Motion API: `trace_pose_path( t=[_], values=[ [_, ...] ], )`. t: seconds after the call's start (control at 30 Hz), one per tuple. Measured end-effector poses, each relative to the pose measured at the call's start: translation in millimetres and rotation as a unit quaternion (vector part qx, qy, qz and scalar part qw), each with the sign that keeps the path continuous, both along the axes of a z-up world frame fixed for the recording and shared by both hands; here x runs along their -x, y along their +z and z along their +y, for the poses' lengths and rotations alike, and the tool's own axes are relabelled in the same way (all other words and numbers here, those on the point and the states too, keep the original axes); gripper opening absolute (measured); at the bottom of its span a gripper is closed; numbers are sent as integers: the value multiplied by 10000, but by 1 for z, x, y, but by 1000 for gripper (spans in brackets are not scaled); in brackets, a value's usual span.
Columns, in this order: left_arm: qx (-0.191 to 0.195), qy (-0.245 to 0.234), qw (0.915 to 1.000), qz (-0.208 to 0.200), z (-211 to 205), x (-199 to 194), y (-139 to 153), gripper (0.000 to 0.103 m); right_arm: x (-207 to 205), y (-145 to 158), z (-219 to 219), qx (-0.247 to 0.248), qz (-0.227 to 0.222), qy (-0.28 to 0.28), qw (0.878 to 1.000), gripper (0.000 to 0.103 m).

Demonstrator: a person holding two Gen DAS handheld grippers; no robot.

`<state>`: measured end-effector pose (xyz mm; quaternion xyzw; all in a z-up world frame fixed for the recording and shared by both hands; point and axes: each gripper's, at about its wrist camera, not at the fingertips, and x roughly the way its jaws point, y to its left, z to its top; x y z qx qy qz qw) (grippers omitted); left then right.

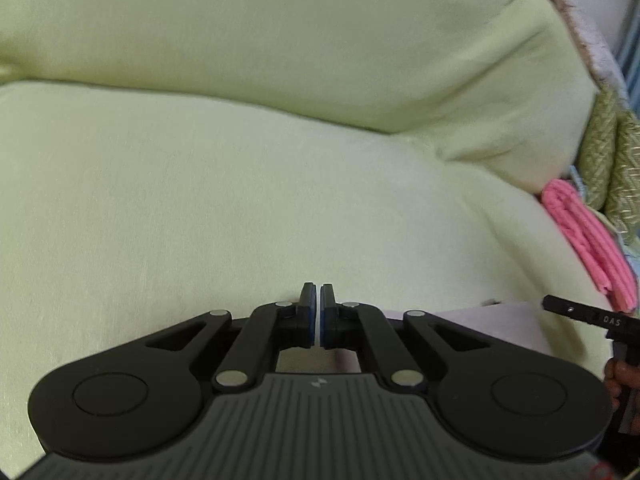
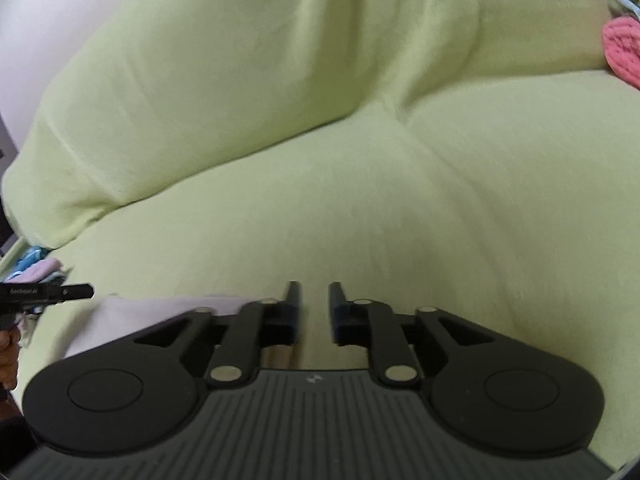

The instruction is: Fold clothes

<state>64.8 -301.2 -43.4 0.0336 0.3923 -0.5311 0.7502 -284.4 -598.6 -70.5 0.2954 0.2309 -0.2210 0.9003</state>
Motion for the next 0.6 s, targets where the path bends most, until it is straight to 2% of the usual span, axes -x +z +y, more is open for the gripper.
trace_pose_path(
  t=[0.03,0.17,0.3,0.37,0.4,0.43,0.47,0.53,0.6],
  values=[
    [79,-141,9999,27,-5,6,3,0,0,0,2,-27,-58,53,10000,36],
    [79,-854,9963,43,-38,36,2,0,-10,-6,5,-253,-199,206,9993,36],
    [-130,-1413,9895,-287,-69,61,-9,1,-21,-13,6,-373,-193,252,9988,32],
    [-249,-1564,9863,-466,-72,67,-12,12,-22,-14,6,-349,-178,254,9989,8],
    [-300,-1642,9844,-554,-73,70,-13,29,-21,-13,7,-276,-189,294,9990,8],
    [-321,-1739,9822,-641,-73,73,-13,39,-20,-9,12,-72,-197,397,9990,6],
    [-308,-1850,9795,-732,-74,77,-11,42,-18,-3,21,234,-205,550,9980,6],
    [-289,-2027,9739,-979,-74,83,-7,56,-15,9,37,844,-220,853,9925,6],
    [-307,-2195,9685,-1135,-73,86,-4,62,-11,16,53,1304,-206,1173,9843,6]
  ],
)
